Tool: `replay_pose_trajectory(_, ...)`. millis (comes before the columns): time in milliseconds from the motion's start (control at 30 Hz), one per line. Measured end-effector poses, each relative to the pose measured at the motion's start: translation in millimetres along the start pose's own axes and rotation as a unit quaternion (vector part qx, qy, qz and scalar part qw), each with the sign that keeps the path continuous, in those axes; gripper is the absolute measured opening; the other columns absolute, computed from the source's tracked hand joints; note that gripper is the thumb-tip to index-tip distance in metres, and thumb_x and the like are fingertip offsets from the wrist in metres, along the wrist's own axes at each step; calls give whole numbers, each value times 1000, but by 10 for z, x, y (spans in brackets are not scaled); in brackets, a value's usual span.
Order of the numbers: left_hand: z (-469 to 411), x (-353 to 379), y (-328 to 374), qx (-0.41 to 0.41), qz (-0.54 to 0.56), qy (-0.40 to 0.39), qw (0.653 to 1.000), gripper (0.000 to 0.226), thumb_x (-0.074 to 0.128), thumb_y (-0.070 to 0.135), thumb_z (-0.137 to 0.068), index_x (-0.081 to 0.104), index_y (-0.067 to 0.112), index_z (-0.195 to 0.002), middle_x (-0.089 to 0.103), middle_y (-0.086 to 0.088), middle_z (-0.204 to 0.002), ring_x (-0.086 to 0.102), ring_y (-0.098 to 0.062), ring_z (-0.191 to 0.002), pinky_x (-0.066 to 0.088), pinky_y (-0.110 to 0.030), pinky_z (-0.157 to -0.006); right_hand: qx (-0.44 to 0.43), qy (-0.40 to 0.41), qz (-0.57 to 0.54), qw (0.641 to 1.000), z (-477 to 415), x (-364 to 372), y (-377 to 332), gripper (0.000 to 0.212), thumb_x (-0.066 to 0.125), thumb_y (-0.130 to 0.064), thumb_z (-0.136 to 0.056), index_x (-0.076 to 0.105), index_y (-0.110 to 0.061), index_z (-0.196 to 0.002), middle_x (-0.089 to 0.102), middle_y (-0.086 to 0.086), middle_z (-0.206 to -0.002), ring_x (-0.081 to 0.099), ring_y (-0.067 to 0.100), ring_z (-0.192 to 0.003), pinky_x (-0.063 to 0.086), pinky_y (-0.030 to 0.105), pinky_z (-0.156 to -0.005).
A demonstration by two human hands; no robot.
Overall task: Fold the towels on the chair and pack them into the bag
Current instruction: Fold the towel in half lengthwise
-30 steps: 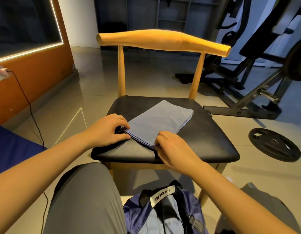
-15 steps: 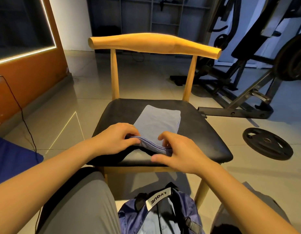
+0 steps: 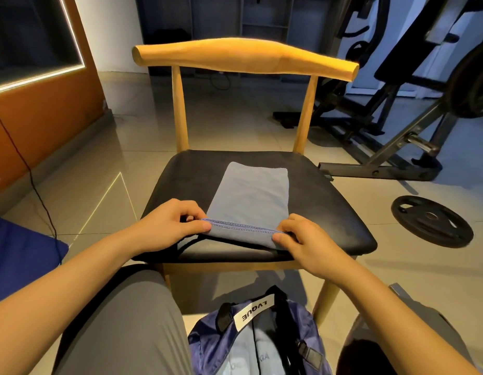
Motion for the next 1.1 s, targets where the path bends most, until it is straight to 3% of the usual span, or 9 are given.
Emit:
replay_pose_trajectory(133, -10, 58, 25, -62, 29, 31, 997, 20, 66, 31, -97, 76, 23, -82, 67, 3, -91, 65, -20, -88, 52, -40, -89, 63, 4, -26, 998, -21, -30, -2, 36, 52, -38, -104, 62, -10, -83, 56, 6, -88, 54, 20, -79, 46, 40, -74)
replay_pose_trajectory(233, -55, 168, 76, -109, 31, 78, 991, 29, 64, 31, -99, 75, 11, -82, 67, -11, -95, 64, -27, -88, 49, -34, -81, 98, -3, -17, 995, -37, 7, 3, 41, 50, -35, -104, 56, -5, -77, 54, 9, -78, 50, 21, -70, 41, 39, -64)
replay_pose_trajectory(367, -87, 296, 136, -129, -17, 118, 984, 39, 61, 33, -99, 72, 1, -80, 66, -20, -91, 64, -30, -80, 50, -31, -71, 156, 8, -19, 988, -75, 53, 20, 42, 54, -37, -100, 48, -12, -67, 44, 6, -62, 41, 21, -59, 34, 35, -58)
replay_pose_trajectory(533, -66, 358, 179, -109, -79, 184, 974, 23, 70, 28, -91, 66, 16, -72, 63, 0, -79, 59, -16, -70, 42, -24, -60, 186, 60, 33, 980, -109, 11, 11, 43, 67, -50, -90, 52, -16, -70, 56, -3, -65, 55, 20, -65, 43, 34, -58)
replay_pose_trajectory(633, -21, 364, 181, -44, -54, 211, 975, 17, 75, 21, -88, 62, 27, -81, 61, 9, -83, 57, -12, -71, 44, -22, -64, 90, 150, 7, 985, -31, 57, 13, 30, 73, -45, -88, 52, -26, -77, 54, -8, -80, 53, 13, -70, 47, 33, -60)
replay_pose_trajectory(800, -2, 352, 107, 36, -97, 167, 980, 12, 70, 20, -93, 78, 27, -99, 63, 17, -95, 61, -5, -88, 50, -18, -75, -81, 204, 44, 975, 70, 180, 118, 21, 70, -29, -94, 55, -23, -81, 48, -8, -85, 46, 14, -64, 45, 36, -54)
replay_pose_trajectory(900, 50, 299, 37, 94, -155, 137, 974, 19, 63, 25, -97, 78, 26, -109, 62, 17, -101, 59, -4, -96, 55, -26, -83, -120, 212, 88, 966, 105, 199, 144, 19, 57, -31, -101, 63, -18, -88, 54, -4, -93, 53, 19, -66, 49, 39, -52)
replay_pose_trajectory(967, 110, 267, 18, 117, -176, 105, 972, 32, 50, 40, -99, 75, 28, -116, 59, 20, -108, 56, -2, -102, 53, -23, -85, -131, 201, 104, 965, 137, 191, 149, 26, 48, -35, -102, 67, -18, -94, 56, -5, -96, 55, 18, -69, 49, 38, -52)
replay_pose_trajectory(1100, 165, 230, -24, 136, -193, 71, 969, 46, 50, 56, -91, 69, 32, -125, 53, 26, -116, 54, -2, -109, 49, -20, -86, -126, 138, 147, 971, 203, 162, 187, 24, 61, -45, -96, 64, -24, -107, 53, -8, -105, 53, 11, -77, 48, 32, -51)
Point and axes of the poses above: each hand's wrist, its own z-axis away from the middle knuckle, its own x-axis out of the palm, y = z × x, the point moved 1 cm from there along -z, towards the middle knuckle
